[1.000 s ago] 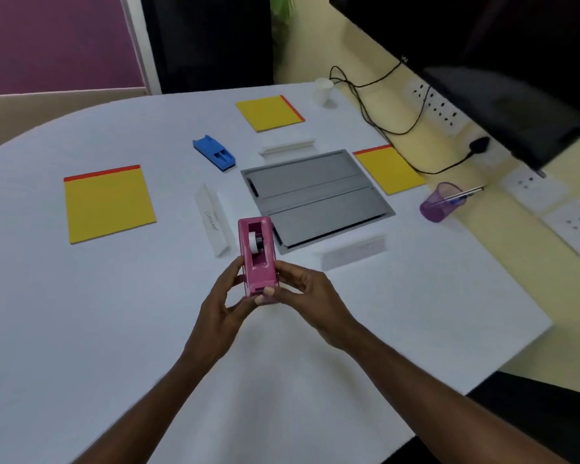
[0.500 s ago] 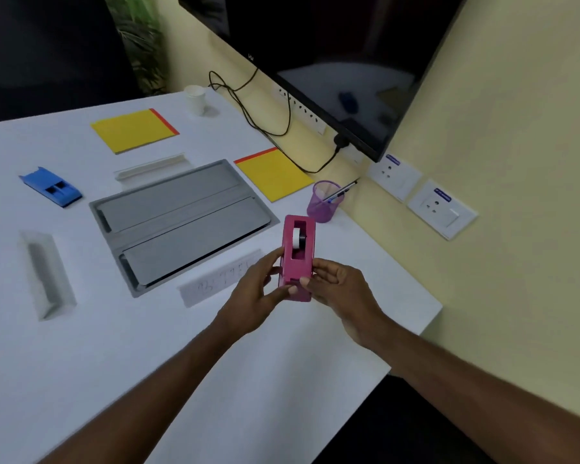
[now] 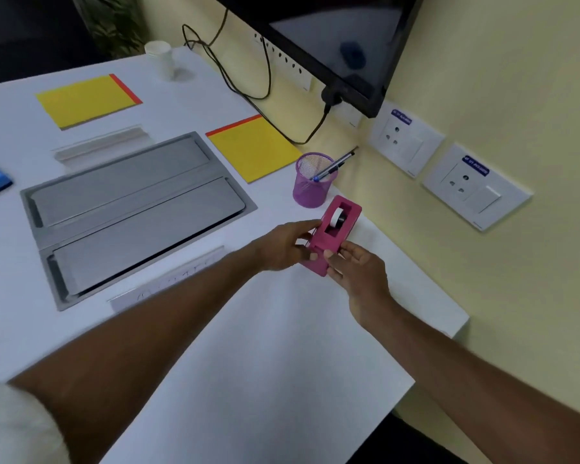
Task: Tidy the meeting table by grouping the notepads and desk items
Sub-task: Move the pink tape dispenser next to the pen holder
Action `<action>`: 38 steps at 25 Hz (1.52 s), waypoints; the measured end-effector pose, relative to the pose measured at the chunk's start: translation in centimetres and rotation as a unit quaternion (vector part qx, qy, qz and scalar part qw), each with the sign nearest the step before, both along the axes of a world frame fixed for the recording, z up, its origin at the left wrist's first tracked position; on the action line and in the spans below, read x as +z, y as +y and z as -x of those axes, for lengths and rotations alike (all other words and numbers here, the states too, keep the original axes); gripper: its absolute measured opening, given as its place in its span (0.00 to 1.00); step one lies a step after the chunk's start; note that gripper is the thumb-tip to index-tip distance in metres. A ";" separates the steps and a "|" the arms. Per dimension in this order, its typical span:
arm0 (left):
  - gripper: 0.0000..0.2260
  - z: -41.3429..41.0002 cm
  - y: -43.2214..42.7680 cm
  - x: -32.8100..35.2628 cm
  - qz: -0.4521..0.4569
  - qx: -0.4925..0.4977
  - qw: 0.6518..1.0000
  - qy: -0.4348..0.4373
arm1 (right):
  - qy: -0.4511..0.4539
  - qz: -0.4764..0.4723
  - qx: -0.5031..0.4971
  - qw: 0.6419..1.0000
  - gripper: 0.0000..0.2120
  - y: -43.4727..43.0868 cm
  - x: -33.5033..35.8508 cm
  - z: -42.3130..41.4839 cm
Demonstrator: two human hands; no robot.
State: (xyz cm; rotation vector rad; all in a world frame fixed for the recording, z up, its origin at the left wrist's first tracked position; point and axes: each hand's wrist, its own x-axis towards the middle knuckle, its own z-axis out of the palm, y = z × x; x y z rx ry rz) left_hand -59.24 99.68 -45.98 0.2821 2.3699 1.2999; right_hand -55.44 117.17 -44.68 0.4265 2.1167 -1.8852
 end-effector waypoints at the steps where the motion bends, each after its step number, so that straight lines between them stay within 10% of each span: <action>1: 0.29 0.8 0.2 -0.5 0.022 -0.007 1.000 -0.001 | -0.003 0.001 -0.014 1.000 0.08 -0.1 -0.8 0.5; 6: 0.30 3.8 0.5 -1.3 0.077 -0.014 0.997 -0.002 | 0.016 0.015 -0.031 0.999 0.10 -0.9 -3.1 3.1; 12: 0.22 1.9 -0.2 -1.0 0.096 0.107 0.967 0.211 | 0.061 0.014 0.013 0.998 0.14 -3.6 -2.7 5.0; 20: 0.36 2.9 0.9 -3.1 -0.027 0.222 0.969 0.108 | 0.240 -0.140 -0.032 0.960 0.20 -3.1 -2.1 8.2; 29: 0.32 7.7 -0.1 -0.2 -0.132 0.292 0.946 0.043 | 0.032 -0.043 0.040 0.998 0.12 -3.2 0.5 16.2; 38: 0.31 10.2 -3.3 -0.5 -0.165 0.264 0.949 0.045 | 0.031 -0.014 0.031 0.999 0.11 -6.1 1.5 18.6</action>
